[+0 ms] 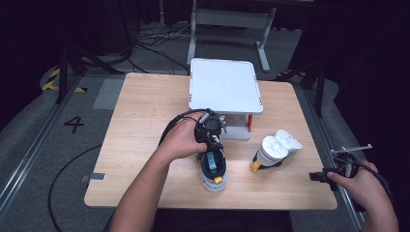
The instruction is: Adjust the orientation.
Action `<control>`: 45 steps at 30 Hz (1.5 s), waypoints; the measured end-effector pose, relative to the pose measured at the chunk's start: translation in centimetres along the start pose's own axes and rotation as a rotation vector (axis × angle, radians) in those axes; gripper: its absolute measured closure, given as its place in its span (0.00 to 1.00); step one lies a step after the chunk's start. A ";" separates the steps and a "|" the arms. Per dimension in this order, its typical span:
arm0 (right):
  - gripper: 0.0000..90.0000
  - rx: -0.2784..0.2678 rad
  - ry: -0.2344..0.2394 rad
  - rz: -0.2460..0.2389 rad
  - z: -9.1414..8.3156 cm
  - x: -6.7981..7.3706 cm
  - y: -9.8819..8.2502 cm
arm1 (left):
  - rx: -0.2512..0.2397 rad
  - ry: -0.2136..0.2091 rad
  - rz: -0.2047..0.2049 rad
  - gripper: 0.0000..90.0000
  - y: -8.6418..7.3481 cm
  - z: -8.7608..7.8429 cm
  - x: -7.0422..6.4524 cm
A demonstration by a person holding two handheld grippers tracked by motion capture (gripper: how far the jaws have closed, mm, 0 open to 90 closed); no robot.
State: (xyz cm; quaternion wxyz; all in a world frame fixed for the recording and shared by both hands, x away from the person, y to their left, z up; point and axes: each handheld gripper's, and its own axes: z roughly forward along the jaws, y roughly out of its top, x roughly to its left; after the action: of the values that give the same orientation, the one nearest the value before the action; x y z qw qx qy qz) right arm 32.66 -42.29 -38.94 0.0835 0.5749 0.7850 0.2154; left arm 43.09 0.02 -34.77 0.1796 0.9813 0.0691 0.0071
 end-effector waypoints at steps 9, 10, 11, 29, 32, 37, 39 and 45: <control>0.37 -0.001 0.008 -0.014 0.3 0.3 0.2 | -0.043 -0.075 -0.018 0.80 -0.7 1.5 1.4; 0.37 -0.001 0.007 -0.013 0.3 0.3 0.2 | -0.044 -0.068 -0.028 0.79 -0.7 1.6 1.4; 0.37 -0.002 0.007 -0.014 0.3 0.3 0.3 | -0.051 -0.060 -0.040 0.77 -0.7 1.7 1.6; 0.37 -0.018 0.030 -0.082 0.7 1.5 2.6 | -0.008 -0.114 -0.285 0.50 0.6 -0.9 -6.3; 0.37 -0.023 0.042 -0.102 0.9 1.9 3.2 | 0.059 -0.075 -0.286 0.45 0.8 0.7 -6.8; 0.37 -0.025 0.055 -0.125 1.1 2.4 4.1 | 0.146 -0.067 -0.248 0.49 1.4 3.1 -7.3; 0.37 -0.024 0.056 -0.130 1.3 2.4 4.3 | 0.161 -0.065 -0.226 0.54 1.4 3.4 -7.4; 0.37 -0.027 0.058 -0.130 1.2 2.3 4.3 | 0.212 0.025 -0.085 0.77 1.7 3.9 -8.1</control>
State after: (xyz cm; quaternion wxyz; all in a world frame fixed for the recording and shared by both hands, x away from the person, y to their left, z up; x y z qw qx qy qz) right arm 36.11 -38.82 -37.86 0.0826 0.5151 0.8197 0.2366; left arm 35.44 -4.07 -37.70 0.0741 0.9908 0.1135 0.0044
